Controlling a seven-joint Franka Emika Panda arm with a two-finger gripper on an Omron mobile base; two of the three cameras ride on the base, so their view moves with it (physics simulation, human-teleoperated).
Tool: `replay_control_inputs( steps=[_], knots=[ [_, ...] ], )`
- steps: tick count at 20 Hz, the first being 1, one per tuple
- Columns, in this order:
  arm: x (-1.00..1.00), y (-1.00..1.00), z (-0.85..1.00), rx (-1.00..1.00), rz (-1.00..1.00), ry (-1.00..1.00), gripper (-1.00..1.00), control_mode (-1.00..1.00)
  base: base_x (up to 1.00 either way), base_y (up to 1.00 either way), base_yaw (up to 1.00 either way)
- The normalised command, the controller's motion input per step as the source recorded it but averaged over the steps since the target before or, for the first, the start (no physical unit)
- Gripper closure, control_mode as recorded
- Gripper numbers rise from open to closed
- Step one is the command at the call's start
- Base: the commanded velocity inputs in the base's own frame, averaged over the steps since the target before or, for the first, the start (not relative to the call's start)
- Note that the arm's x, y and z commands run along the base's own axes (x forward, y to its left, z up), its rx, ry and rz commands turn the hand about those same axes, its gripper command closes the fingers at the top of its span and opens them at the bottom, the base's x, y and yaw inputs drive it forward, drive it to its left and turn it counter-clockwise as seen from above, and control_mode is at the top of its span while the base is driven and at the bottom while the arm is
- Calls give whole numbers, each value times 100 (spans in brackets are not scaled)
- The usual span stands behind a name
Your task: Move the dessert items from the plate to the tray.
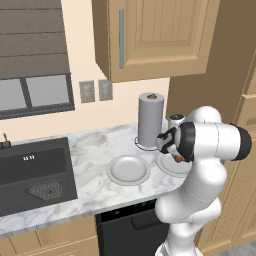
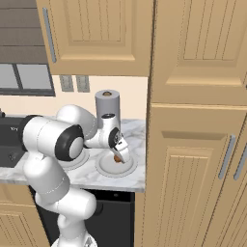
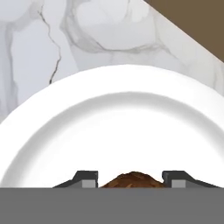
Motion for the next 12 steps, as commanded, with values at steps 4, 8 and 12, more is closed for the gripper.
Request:
replay_control_inputs(
  steps=[4, 8, 12],
  knots=[
    [0, 6, 3, 0, 0, 0, 100, -100, 0, 0, 0],
    [-10, 9, 32, 0, 0, -2, 100, -100, 0, 0, 0],
    [-28, 1, 64, 1, 0, 0, 100, -100, 0, 0, 0]
  ],
)
